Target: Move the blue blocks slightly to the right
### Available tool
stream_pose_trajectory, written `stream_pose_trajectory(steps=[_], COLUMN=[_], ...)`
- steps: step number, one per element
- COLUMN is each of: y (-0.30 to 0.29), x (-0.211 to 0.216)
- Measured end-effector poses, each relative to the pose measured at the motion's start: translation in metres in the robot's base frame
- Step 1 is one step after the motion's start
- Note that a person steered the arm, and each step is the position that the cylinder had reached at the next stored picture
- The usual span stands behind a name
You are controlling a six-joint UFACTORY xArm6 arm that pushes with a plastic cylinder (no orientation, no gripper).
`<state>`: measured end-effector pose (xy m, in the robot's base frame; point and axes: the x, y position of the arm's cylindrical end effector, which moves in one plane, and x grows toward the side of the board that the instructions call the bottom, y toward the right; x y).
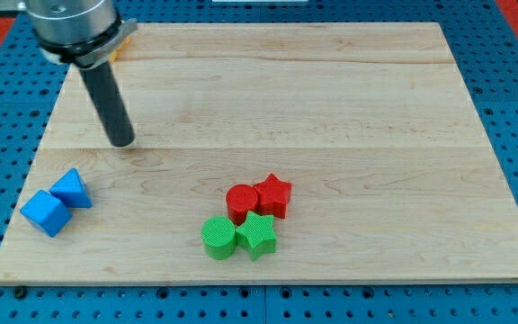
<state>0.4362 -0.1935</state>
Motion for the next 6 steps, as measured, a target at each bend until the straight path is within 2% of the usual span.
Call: stream_pose_trajectory(steps=[2, 3, 4, 5, 6], y=[-0.104, -0.106, -0.084, -0.022, -0.007], x=[0.074, 0.098, 0.107, 0.092, 0.093])
